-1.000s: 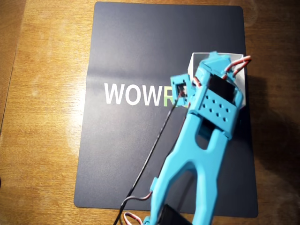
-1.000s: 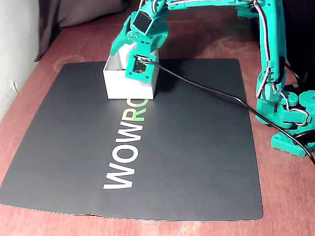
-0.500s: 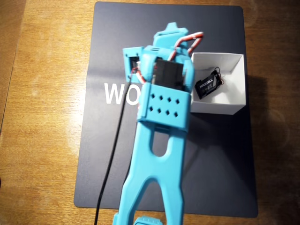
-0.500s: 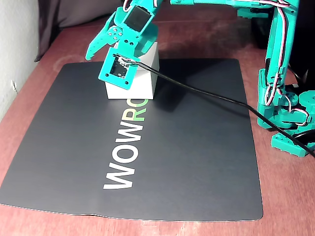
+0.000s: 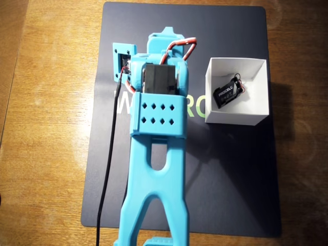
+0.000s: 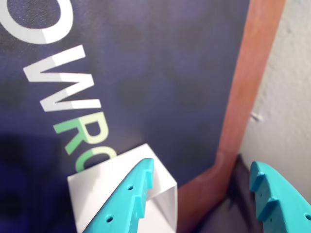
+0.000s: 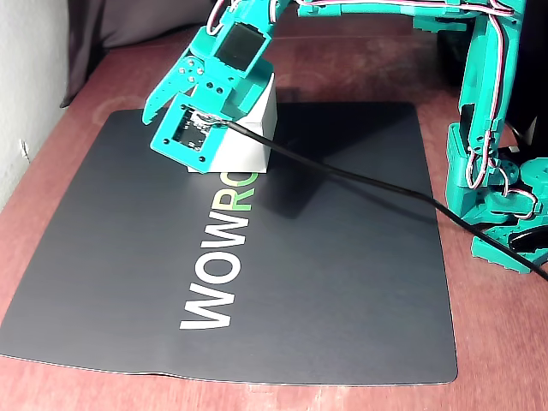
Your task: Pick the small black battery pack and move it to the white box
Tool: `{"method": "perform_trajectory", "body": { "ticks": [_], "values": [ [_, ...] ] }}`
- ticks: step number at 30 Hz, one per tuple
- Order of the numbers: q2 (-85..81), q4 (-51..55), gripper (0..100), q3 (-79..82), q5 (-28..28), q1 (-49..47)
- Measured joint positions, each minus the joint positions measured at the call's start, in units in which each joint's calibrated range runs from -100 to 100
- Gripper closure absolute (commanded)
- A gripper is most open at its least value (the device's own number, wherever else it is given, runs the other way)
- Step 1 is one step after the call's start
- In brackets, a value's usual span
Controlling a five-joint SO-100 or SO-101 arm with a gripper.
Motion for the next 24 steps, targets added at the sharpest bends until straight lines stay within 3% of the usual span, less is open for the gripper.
{"method": "perform_trajectory", "body": {
  "ticks": [24],
  "values": [
    [-5.8,0.0,77,4.5,-1.1,-3.3]
  ]
}}
